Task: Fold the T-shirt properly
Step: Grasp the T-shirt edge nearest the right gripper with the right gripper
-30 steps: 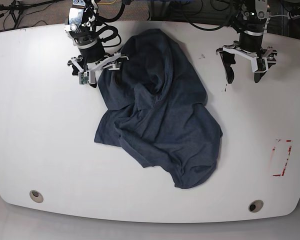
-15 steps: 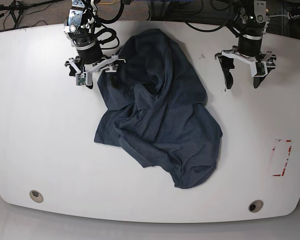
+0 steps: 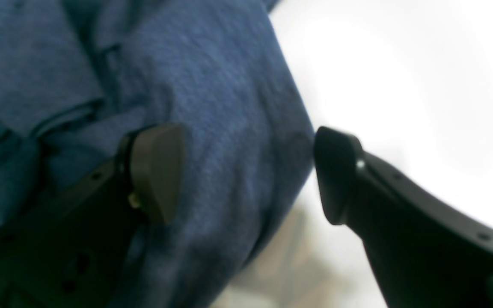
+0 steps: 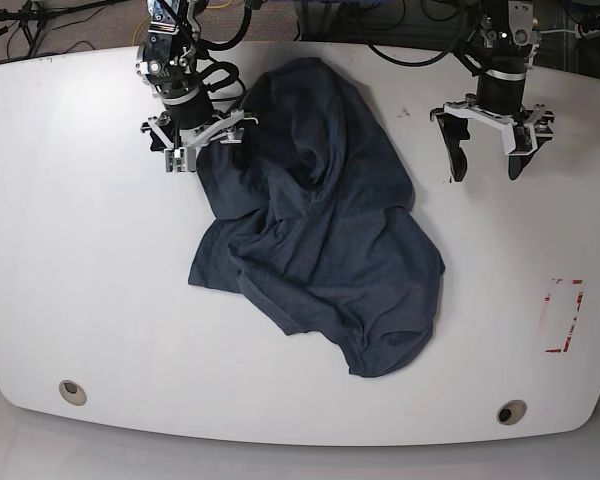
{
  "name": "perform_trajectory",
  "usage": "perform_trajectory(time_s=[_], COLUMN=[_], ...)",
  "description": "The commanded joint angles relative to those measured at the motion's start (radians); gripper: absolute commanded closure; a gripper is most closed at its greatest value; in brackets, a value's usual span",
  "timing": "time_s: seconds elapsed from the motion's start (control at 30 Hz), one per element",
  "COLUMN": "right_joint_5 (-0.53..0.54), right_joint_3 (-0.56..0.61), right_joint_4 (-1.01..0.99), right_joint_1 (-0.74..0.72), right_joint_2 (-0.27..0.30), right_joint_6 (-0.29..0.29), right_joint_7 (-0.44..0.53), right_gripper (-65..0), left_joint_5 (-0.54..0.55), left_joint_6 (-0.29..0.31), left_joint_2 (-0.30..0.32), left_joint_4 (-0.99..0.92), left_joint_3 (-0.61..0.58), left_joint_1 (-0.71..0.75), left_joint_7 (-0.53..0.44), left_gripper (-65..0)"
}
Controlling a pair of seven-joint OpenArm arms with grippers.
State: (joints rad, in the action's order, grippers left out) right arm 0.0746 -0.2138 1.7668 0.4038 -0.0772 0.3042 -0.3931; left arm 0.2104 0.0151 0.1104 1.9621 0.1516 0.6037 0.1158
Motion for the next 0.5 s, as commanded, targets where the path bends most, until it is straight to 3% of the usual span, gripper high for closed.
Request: perform_trajectory(time_s=[0.0,0.2,0.4,0.47], right_joint_5=[-0.003,0.008,0.003,0.001], right_joint_3=[0.007,0.002,0.004,0.007], right_joint_4=[-0.011,-0.031,-0.045,-0.036], right_joint_1=[-0.007,-0.009,-0.012,-0.008], right_joint_2=[0.012,0.011,0.010,0.005], right_joint_6=[0.001,-0.003,-0.005,-0.006], right_joint_7=[0.018,0.020,0.022,0.037], right_gripper=[-43.5,-33.5,-17.4,-8.5], left_joint_5=[0.000,0.001,0.004,0.004], left_joint_6=[-0.002,-0.006,-0.005,-0.006], left_joint_2=[0.005,0.012,0.012,0.006], left_joint_4=[0.031,0.017,0.009,0.010], left_joint_3=[-0.001,-0.007,-0.006,0.006], left_joint_1=[0.000,-0.025,-0.033,-0.027], left_joint_7=[-0.023,-0.016,-0.018,-0.029], left_gripper=[-50.3,-50.2,-50.3,-50.1])
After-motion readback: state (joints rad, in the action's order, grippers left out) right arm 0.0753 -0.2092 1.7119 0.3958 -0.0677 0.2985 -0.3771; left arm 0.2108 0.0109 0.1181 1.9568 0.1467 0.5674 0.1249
